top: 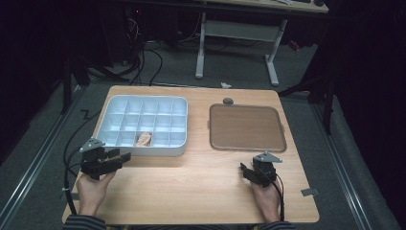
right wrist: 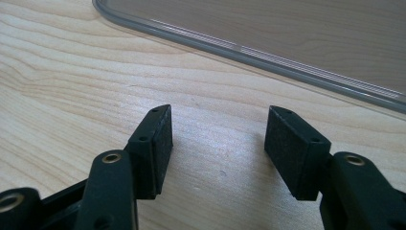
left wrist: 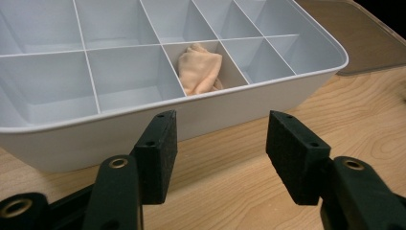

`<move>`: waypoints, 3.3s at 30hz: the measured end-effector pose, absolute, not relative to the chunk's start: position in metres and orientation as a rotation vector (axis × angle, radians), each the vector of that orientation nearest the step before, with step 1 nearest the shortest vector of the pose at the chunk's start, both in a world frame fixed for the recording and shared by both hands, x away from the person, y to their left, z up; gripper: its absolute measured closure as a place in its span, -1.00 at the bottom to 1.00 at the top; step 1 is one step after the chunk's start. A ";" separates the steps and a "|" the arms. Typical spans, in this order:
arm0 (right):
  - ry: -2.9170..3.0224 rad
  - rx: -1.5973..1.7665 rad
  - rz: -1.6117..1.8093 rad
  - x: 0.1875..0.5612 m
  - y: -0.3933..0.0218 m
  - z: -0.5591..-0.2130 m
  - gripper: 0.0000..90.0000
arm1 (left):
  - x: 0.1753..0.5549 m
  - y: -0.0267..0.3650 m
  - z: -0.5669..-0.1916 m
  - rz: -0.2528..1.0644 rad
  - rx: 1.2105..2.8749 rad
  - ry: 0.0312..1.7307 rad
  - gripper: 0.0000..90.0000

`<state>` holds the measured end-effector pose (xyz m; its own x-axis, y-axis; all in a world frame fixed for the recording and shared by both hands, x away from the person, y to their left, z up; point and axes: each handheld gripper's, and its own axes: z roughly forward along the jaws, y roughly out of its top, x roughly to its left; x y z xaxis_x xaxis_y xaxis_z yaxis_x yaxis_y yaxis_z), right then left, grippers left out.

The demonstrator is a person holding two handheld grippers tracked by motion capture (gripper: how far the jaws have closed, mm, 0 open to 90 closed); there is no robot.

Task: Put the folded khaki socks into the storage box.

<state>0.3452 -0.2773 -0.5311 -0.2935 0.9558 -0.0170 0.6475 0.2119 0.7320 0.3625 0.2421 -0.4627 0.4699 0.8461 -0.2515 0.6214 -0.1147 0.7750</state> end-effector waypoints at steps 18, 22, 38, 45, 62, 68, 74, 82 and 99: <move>2.020 1.480 0.864 0.345 -0.277 -0.531 -0.04 | 0.357 0.236 -0.472 0.291 1.826 1.235 -0.01; 2.020 1.480 0.864 0.345 -0.277 -0.531 -0.04 | 0.357 0.235 -0.475 0.285 1.826 1.235 -0.01; 2.021 1.480 0.865 0.345 -0.277 -0.531 -0.05 | 0.356 0.228 -0.484 0.261 1.820 1.237 -0.01; 2.021 1.479 0.864 0.345 -0.277 -0.531 -0.05 | 0.355 0.225 -0.488 0.253 1.821 1.236 -0.01; 2.021 1.480 0.864 0.345 -0.277 -0.531 -0.05 | 0.354 0.221 -0.497 0.242 1.816 1.242 -0.01; 2.021 1.479 0.864 0.345 -0.277 -0.531 -0.05 | 0.353 0.220 -0.500 0.232 1.809 1.248 -0.01; 2.022 1.479 0.865 0.345 -0.277 -0.531 -0.05 | 0.355 0.216 -0.505 0.223 1.818 1.253 -0.01; 2.023 1.481 0.865 0.345 -0.277 -0.531 -0.06 | 0.356 0.210 -0.510 0.236 1.842 1.252 -0.02; 2.024 1.477 0.864 0.345 -0.277 -0.531 -0.06 | 0.362 0.201 -0.524 0.290 1.887 1.263 -0.02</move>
<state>0.3452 -0.2772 -0.5311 -0.2972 0.9547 -0.0179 0.6471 0.2151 0.7314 0.3621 0.2014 -0.5236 0.4689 0.8494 -0.2421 0.6584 -0.1534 0.7369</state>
